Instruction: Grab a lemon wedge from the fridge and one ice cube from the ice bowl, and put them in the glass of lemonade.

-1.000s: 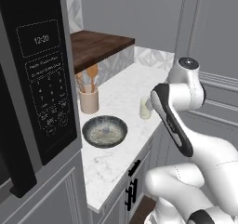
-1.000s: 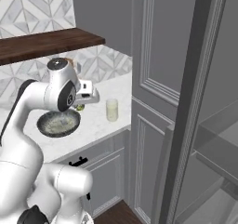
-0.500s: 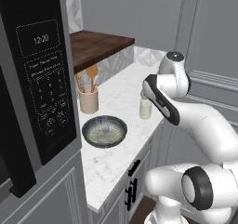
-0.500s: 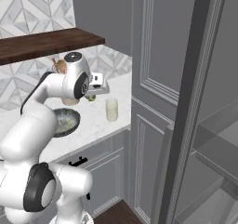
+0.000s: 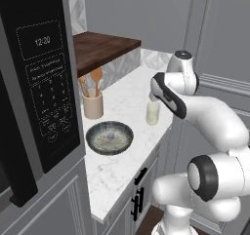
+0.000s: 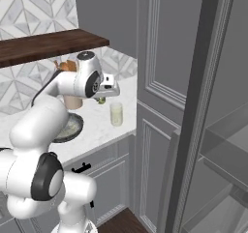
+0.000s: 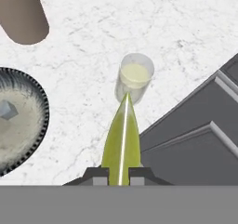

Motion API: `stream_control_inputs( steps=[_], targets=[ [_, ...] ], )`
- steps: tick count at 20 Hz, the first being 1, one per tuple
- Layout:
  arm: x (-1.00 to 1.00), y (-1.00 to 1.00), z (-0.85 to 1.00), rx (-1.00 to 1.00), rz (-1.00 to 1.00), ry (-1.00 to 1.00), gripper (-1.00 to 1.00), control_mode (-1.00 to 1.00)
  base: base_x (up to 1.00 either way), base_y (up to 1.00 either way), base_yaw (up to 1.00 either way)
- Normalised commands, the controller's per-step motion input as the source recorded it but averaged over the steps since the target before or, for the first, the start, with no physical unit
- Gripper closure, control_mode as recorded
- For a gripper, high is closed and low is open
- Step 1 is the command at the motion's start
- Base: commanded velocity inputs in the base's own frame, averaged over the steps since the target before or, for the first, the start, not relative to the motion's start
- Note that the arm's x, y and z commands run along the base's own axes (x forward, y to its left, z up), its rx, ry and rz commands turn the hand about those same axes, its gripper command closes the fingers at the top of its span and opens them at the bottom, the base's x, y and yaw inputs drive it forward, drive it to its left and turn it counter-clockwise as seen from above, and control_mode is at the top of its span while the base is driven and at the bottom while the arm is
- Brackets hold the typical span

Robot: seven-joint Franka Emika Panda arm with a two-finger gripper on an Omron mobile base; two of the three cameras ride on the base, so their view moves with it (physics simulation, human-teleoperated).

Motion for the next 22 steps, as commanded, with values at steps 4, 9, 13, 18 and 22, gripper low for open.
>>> stream_control_inputs(
  steps=[4, 9, 13, 18, 22],
  targets=[
    [0.16, -0.01, -0.15, 0.00, 0.00, 0.00, 1.00, -1.00, 0.00, 0.00, 0.00],
    [0.28, 0.00, 0.00, 0.00, 0.00, 0.00, 1.00, -1.00, 0.00, 0.00, 0.00],
    [0.66, -0.01, 0.00, 0.00, 0.00, 0.00, 1.00, -1.00, 0.00, 0.00, 0.00],
    [0.46, 0.00, 0.00, 0.00, -0.06, 0.00, 1.00, -1.00, 0.00, 0.00, 0.00],
    [0.12, 0.09, 0.00, 0.00, -0.07, 0.00, 1.00, -1.00, 0.00, 0.00, 0.00]
  ],
)
